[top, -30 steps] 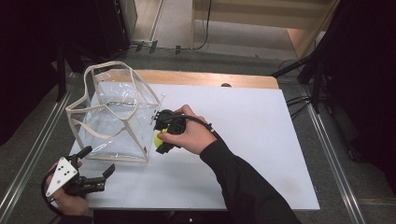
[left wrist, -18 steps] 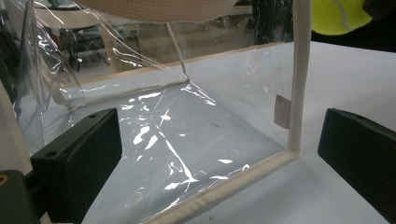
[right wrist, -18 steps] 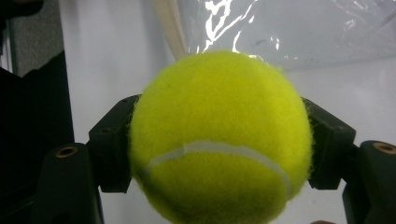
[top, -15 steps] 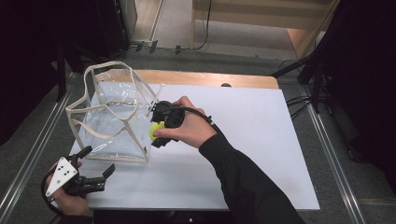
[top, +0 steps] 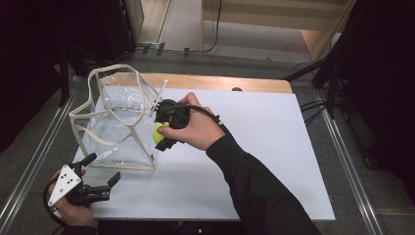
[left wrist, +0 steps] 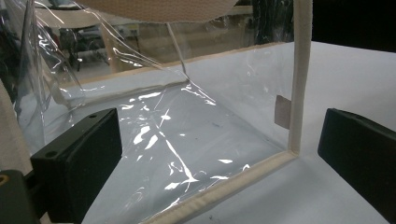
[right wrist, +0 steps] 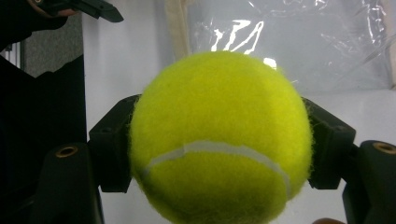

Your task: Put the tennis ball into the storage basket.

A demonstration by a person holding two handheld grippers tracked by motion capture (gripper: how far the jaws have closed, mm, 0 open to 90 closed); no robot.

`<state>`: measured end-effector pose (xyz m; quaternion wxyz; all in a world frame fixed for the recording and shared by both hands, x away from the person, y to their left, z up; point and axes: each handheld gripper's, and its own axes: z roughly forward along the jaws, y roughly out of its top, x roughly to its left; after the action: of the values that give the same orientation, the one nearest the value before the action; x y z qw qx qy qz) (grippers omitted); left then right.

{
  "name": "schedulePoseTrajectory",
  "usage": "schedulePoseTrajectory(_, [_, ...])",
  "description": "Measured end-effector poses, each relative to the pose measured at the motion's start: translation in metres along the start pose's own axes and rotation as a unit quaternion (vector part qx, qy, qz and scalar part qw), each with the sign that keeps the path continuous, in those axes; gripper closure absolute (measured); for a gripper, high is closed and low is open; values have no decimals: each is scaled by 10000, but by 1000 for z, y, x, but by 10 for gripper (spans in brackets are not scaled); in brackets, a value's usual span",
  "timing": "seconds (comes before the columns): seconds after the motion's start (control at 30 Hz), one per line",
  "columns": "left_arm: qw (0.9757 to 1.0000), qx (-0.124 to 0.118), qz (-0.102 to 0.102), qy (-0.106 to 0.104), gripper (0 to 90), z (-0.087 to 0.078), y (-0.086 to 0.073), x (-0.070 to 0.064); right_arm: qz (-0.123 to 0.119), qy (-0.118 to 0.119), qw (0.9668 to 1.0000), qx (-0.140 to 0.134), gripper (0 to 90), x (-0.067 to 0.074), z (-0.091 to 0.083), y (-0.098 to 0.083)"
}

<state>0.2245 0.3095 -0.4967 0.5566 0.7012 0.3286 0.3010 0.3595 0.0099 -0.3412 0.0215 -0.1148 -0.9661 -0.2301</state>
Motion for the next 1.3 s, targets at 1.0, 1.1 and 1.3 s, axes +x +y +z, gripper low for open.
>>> schedulePoseTrajectory(1.0, [10000,-1,1,-15,3,0,0,1,-438,-187,9988,-73,244,-1,-36,32])
schedulePoseTrajectory(1.1, [10000,-8,-4,-19,3,0,0,0,-433,-206,9988,-67,244,0,-40,35])
schedulePoseTrajectory(1.3, [10000,-9,-1,-27,3,1,0,1,-516,-247,9983,-123,244,1,-48,43])
